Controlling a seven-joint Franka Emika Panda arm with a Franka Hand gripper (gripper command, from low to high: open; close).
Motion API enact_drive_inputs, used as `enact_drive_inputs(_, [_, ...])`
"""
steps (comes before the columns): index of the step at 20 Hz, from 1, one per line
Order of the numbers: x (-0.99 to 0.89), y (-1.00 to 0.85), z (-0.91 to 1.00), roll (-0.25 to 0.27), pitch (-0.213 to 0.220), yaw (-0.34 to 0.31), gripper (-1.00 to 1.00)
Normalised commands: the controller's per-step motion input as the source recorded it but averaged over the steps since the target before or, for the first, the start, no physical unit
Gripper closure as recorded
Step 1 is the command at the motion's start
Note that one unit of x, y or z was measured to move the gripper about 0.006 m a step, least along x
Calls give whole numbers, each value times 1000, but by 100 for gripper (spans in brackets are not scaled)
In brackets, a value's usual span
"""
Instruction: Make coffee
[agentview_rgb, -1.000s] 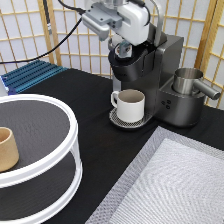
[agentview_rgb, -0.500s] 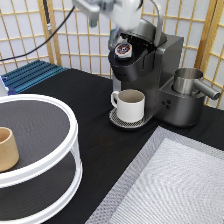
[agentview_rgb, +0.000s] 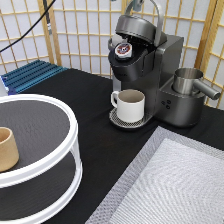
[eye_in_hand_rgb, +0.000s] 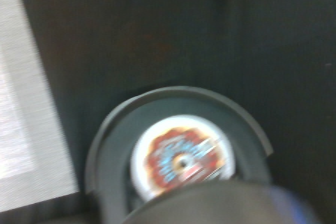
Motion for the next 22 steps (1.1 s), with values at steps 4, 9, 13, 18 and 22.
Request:
enact_drive_inputs(4, [376, 231, -29, -238, -70, 0, -100])
enact_drive_inputs(9, [51, 93, -223, -236, -5, 2, -100])
enact_drive_inputs(13, [-251, 0, -219, -181, 21, 15, -100])
enact_drive_inputs(18, [-171, -36, -242, -141, 0, 42, -100])
enact_drive_inputs(22, [40, -23, -254, -107, -6, 48, -100])
